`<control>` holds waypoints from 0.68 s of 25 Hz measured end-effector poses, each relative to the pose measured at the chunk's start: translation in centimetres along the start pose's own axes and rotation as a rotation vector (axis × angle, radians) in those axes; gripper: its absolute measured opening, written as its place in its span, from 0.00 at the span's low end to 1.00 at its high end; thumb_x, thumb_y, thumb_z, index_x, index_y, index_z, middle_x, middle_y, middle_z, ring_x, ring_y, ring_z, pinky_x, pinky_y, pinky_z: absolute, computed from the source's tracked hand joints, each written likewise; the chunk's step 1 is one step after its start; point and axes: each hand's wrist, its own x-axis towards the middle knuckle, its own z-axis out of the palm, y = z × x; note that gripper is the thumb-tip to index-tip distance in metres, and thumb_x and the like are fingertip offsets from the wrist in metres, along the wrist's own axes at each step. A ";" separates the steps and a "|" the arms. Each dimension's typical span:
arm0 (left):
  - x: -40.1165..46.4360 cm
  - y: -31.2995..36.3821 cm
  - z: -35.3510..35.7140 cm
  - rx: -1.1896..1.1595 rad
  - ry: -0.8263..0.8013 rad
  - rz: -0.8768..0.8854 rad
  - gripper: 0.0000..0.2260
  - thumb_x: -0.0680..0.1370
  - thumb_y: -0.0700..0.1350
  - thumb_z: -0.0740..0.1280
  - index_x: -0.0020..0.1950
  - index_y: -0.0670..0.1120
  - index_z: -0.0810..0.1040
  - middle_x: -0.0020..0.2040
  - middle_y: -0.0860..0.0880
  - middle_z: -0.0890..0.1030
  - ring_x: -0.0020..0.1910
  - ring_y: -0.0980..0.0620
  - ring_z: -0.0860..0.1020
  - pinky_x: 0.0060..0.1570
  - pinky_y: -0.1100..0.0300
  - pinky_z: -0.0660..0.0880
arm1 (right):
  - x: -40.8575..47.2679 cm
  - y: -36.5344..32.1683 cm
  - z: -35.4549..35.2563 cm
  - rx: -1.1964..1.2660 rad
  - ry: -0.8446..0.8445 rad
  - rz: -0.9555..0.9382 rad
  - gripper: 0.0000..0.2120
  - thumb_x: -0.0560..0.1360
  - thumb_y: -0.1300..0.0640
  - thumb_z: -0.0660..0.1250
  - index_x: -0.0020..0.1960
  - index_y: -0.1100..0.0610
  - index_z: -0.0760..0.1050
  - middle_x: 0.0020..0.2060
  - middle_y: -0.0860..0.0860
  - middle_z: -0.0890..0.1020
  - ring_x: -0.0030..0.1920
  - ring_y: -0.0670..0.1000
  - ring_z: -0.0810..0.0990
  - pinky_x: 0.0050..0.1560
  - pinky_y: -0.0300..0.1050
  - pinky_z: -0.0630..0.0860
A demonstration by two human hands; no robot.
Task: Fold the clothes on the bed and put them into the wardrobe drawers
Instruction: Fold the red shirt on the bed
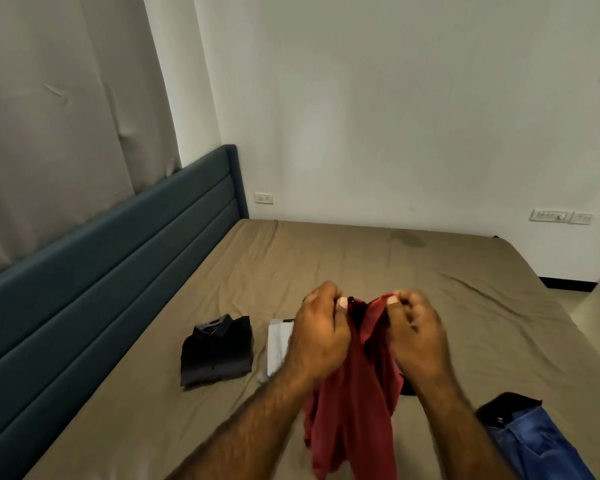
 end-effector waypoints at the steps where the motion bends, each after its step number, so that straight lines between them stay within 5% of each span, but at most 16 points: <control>1: 0.0 -0.1 -0.3 -0.040 0.077 0.035 0.07 0.85 0.42 0.61 0.47 0.48 0.70 0.42 0.55 0.72 0.41 0.57 0.72 0.40 0.62 0.69 | 0.0 -0.6 -1.0 -0.015 0.101 -0.096 0.06 0.84 0.53 0.65 0.49 0.49 0.78 0.39 0.44 0.82 0.39 0.44 0.81 0.38 0.39 0.77; 3: 0.5 0.0 -1.1 -0.161 0.126 -0.007 0.09 0.86 0.43 0.60 0.46 0.47 0.70 0.37 0.56 0.71 0.36 0.58 0.71 0.36 0.62 0.68 | 0.6 -0.8 -2.0 -0.040 0.149 -0.072 0.06 0.83 0.53 0.65 0.47 0.50 0.78 0.36 0.45 0.82 0.36 0.45 0.81 0.36 0.41 0.76; 6: -0.1 0.9 -0.5 -0.106 -0.002 -0.095 0.08 0.87 0.45 0.60 0.48 0.47 0.70 0.34 0.55 0.72 0.32 0.57 0.71 0.31 0.62 0.67 | -0.7 1.1 -0.4 0.120 -0.102 0.322 0.16 0.84 0.51 0.67 0.43 0.60 0.79 0.29 0.53 0.83 0.29 0.54 0.79 0.34 0.49 0.76; 8: -0.7 1.5 0.4 -0.049 -0.068 -0.172 0.07 0.86 0.47 0.60 0.51 0.47 0.71 0.37 0.54 0.76 0.34 0.57 0.74 0.32 0.64 0.69 | -3.2 1.8 1.2 0.264 -0.269 0.453 0.22 0.84 0.45 0.66 0.45 0.63 0.82 0.34 0.56 0.85 0.32 0.57 0.82 0.38 0.52 0.79; 11: -0.8 1.4 0.8 0.024 -0.060 -0.165 0.06 0.86 0.48 0.59 0.53 0.47 0.71 0.39 0.52 0.79 0.34 0.56 0.74 0.32 0.62 0.67 | -5.4 2.7 2.1 0.628 -0.364 0.626 0.14 0.80 0.52 0.70 0.53 0.63 0.85 0.46 0.59 0.88 0.44 0.57 0.86 0.47 0.51 0.82; 14: -0.5 1.2 0.0 0.086 -0.072 -0.130 0.06 0.86 0.47 0.60 0.54 0.46 0.72 0.39 0.52 0.78 0.34 0.56 0.72 0.30 0.64 0.62 | -5.1 3.2 1.8 0.833 -0.311 0.679 0.17 0.71 0.58 0.73 0.56 0.67 0.82 0.45 0.61 0.85 0.40 0.54 0.83 0.41 0.48 0.82; 17: 0.2 -0.1 0.0 0.057 -0.172 -0.236 0.06 0.85 0.48 0.62 0.50 0.48 0.73 0.40 0.52 0.78 0.39 0.51 0.76 0.36 0.56 0.69 | -3.3 1.5 0.9 0.917 -0.258 0.530 0.12 0.74 0.59 0.70 0.53 0.67 0.80 0.42 0.60 0.82 0.41 0.54 0.82 0.46 0.47 0.82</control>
